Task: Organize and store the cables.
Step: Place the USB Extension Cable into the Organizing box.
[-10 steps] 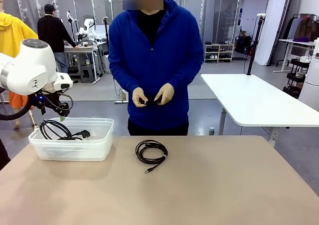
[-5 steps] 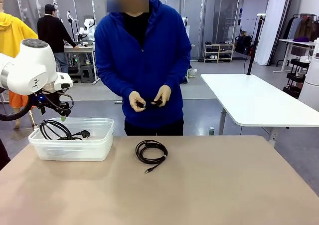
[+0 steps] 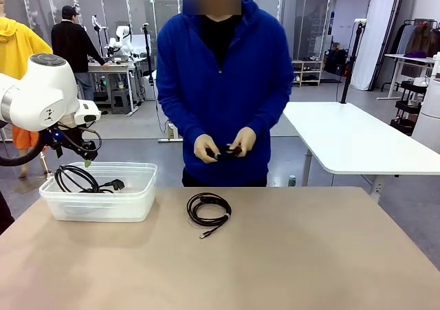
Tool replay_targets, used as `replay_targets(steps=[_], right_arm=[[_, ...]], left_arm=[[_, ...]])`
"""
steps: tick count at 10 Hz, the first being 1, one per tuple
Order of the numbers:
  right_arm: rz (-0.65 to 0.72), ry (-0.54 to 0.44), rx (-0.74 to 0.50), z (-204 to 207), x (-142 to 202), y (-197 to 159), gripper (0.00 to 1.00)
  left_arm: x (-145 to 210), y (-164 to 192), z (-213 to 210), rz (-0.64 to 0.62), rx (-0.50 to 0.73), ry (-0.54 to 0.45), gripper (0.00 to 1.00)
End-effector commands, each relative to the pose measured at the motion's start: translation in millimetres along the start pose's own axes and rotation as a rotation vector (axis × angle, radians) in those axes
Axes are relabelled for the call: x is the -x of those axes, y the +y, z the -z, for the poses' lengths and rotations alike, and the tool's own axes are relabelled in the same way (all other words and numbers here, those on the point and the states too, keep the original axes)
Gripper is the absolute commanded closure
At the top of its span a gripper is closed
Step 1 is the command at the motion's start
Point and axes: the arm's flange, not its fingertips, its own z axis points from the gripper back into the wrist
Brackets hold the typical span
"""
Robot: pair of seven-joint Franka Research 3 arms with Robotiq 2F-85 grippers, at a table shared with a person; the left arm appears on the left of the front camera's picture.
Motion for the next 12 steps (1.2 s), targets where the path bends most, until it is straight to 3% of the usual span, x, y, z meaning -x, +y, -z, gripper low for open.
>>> replay_targets(steps=[1, 9, 10, 12], right_arm=[[0.027, -0.002, 0.012, 2, -3, 0, 0.00], [0.027, -0.002, 0.012, 2, -3, 0, 0.00], [0.027, -0.002, 0.012, 2, -3, 0, 0.00], [0.027, -0.002, 0.012, 2, -3, 0, 0.00]], left_arm=[[0, 1, 0, 0.003, -0.010, 0.000, 0.00], [0, 0, 0, 0.000, 0.000, 0.000, 0.00], [12, 0, -22, 0.066, 0.048, -0.003, 0.00], [49, 17, -57, 0.252, 0.151, 0.091, 0.00]])
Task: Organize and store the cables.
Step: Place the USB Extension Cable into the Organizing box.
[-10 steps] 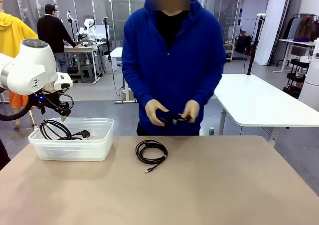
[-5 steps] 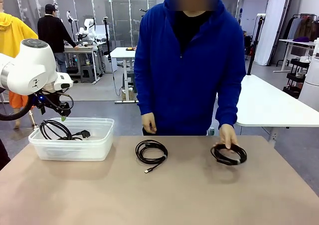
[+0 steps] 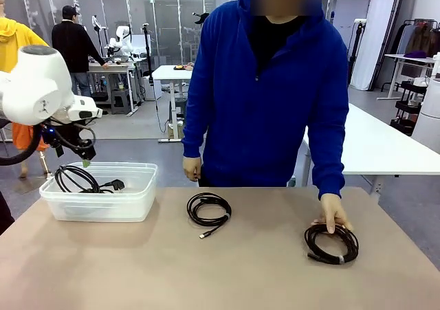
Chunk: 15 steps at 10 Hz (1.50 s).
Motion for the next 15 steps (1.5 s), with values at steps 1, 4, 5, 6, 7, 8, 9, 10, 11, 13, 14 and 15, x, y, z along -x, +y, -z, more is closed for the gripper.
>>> replay_targets(steps=[1, 4, 5, 6, 7, 8, 9, 10, 11, 13, 14, 15], right_arm=[[0.027, -0.002, 0.012, 2, -3, 0, 0.00], [0.027, -0.002, 0.012, 2, -3, 0, 0.00], [0.027, -0.002, 0.012, 2, -3, 0, 0.00], [0.027, -0.002, 0.012, 2, -3, 0, 0.00], [0.027, -0.002, 0.012, 2, -3, 0, 0.00], [0.027, -0.002, 0.012, 2, -3, 0, 0.00], [0.027, -0.002, 0.012, 2, -3, 0, 0.00], [0.027, -0.002, 0.012, 2, -3, 0, 0.00], [0.027, -0.002, 0.012, 2, -3, 0, 0.00], [0.027, -0.002, 0.012, 2, -3, 0, 0.00], [0.027, -0.002, 0.012, 2, -3, 0, 0.00], [0.027, -0.002, 0.012, 2, -3, 0, 0.00]], left_arm=[[50, 17, -44, 0.191, 0.139, 0.053, 0.00], [108, 27, -86, 0.274, 0.382, -0.030, 0.00], [129, 32, -92, 0.305, 0.421, -0.042, 0.00], [144, 36, -92, 0.310, 0.422, -0.064, 0.00], [156, 37, -92, 0.312, 0.427, -0.096, 0.00], [165, 37, -92, 0.303, 0.431, -0.143, 0.00], [172, 37, -88, 0.311, 0.431, -0.185, 0.00], [196, 40, -90, 0.305, 0.436, -0.208, 0.00], [213, 46, -85, 0.287, 0.441, -0.234, 0.00], [235, 47, -77, 0.283, 0.527, -0.290, 0.00], [240, 48, -81, 0.291, 0.518, -0.286, 0.00], [235, 52, -80, 0.268, 0.530, -0.302, 0.00]])
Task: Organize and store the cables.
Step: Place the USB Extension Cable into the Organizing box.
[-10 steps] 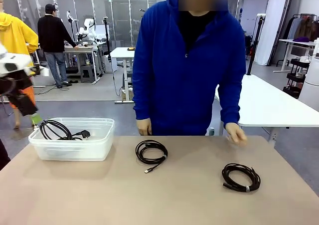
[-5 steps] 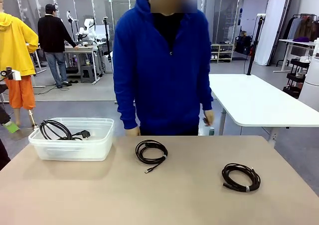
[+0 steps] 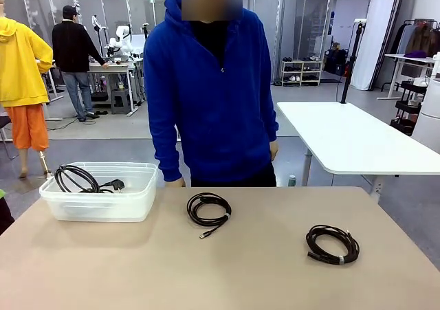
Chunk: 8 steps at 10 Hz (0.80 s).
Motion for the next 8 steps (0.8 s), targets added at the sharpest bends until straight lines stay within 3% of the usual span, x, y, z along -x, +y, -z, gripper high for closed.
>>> replay_targets(steps=[1, 8], right_arm=[[0.027, -0.002, 0.012, 2.2, -3.5, 0.5, 0.00], [0.027, -0.002, 0.012, 2.2, -3.5, 0.5, 0.00]], left_arm=[[-3.8, 0.5, 1.5, 0.002, -0.007, 0.020, 0.00], [-3.8, 0.5, 1.5, 0.002, -0.007, 0.020, 0.00]])
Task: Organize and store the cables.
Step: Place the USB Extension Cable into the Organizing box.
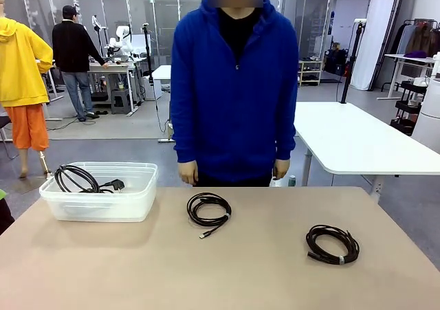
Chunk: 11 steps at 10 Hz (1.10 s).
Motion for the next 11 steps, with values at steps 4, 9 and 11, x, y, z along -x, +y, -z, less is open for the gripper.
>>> replay_targets(steps=[4, 9, 11], right_arm=[[0.027, -0.002, 0.012, 2, -3, 0, 0.00], [0.027, -0.002, 0.012, 2, -3, 0, 0.00], [0.027, -0.002, 0.012, 2, -3, 0, 0.00]], left_arm=[[-2, 1, 0, -0.003, -0.007, 0.012, 0.00], [-52, -26, 22, 0.024, 0.094, 0.060, 0.00], [-92, -66, 41, 0.044, 0.138, 0.111, 0.00]])
